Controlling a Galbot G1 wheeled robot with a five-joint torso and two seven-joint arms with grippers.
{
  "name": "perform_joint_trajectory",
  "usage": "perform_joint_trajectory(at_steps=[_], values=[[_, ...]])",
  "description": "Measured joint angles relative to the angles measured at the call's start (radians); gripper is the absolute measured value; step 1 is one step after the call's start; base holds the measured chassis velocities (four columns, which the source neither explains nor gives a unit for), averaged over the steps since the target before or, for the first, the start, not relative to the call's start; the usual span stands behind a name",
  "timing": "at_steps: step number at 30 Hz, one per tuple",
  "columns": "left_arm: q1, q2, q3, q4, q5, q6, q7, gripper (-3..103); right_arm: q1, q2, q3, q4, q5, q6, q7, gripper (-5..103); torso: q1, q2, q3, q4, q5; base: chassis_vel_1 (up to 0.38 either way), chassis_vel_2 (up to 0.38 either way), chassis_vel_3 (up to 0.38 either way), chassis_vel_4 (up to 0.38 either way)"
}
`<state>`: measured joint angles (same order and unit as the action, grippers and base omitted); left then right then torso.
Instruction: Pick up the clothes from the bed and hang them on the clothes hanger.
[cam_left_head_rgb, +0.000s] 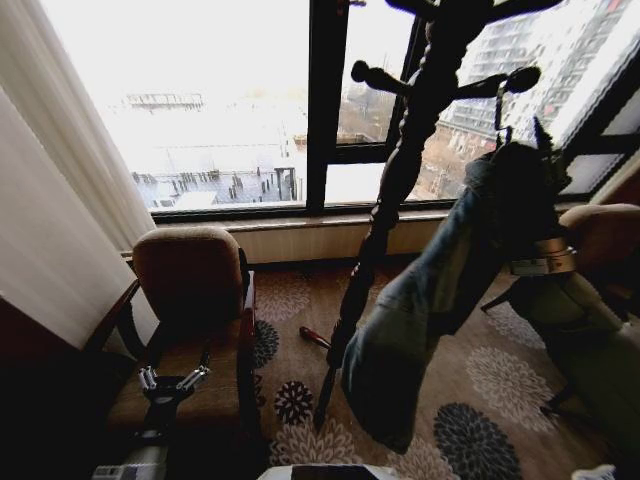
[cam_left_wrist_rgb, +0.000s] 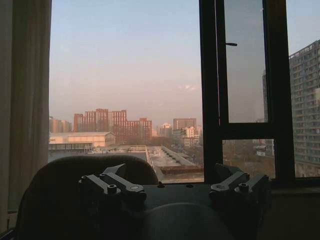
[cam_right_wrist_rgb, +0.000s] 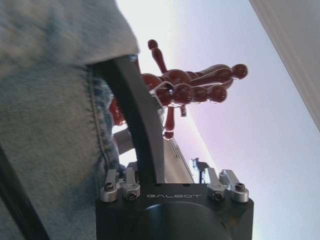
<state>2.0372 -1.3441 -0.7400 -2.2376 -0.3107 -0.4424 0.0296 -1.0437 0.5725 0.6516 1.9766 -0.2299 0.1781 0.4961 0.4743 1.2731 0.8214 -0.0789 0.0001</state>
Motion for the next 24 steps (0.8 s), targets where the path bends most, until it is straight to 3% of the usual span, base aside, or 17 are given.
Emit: perform_joint_trajectory(at_steps=[2,4,7,9,11,12,13,24], values=[[0.0,0.0,0.0,0.0,0.0,0.0,0.0,100,0.001,0.0,0.0,0.0,0.0,-0.001,0.0,54,0.0,0.0,0.0,0.0,-0.0001,0.0,0.0,0.0,0.0],[0.0,0.0,0.0,0.0,0.0,0.0,0.0,100,0.003,-0.001,-0.001,0.003,0.002,-0.004,0.002,65,0.0,0.0,0.0,0.0001,-0.0002,0.0,0.0,0.0,0.0],[0.0,0.0,0.0,0.0,0.0,0.0,0.0,100,0.003,-0.002,-0.002,0.004,0.003,-0.005,0.002,71,0.0,0.0,0.0,0.0001,-0.0002,0.0,0.0,0.0,0.0],[0.0,0.0,0.0,0.0,0.0,0.0,0.0,100,-0.002,-0.005,-0.003,0.012,0.016,-0.006,-0.005,86,0.0,0.0,0.0,0.0001,-0.0001,0.0,0.0,0.0,0.0],[0.0,0.0,0.0,0.0,0.0,0.0,0.0,100,-0.004,-0.006,-0.003,0.016,0.022,-0.009,-0.008,86,0.0,0.0,0.0,0.0001,-0.0001,0.0,0.0,0.0,0.0],[0.0,0.0,0.0,0.0,0.0,0.0,0.0,100,-0.008,-0.008,-0.007,0.027,0.038,-0.016,-0.014,96,0.0,0.0,0.0,0.0,-0.0001,0.0,0.0,0.0,0.0],[0.0,0.0,0.0,0.0,0.0,0.0,0.0,100,-0.007,-0.009,-0.012,0.03,0.046,-0.018,-0.017,99,0.0,0.0,0.0,0.0,-0.0001,0.0,0.0,0.0,0.0],[0.0,0.0,0.0,0.0,0.0,0.0,0.0,100,-0.008,-0.012,-0.042,0.037,0.105,-0.025,-0.044,100,0.0,0.0,0.0,0.0,-0.0001,0.0,0.0,0.0,0.0]])
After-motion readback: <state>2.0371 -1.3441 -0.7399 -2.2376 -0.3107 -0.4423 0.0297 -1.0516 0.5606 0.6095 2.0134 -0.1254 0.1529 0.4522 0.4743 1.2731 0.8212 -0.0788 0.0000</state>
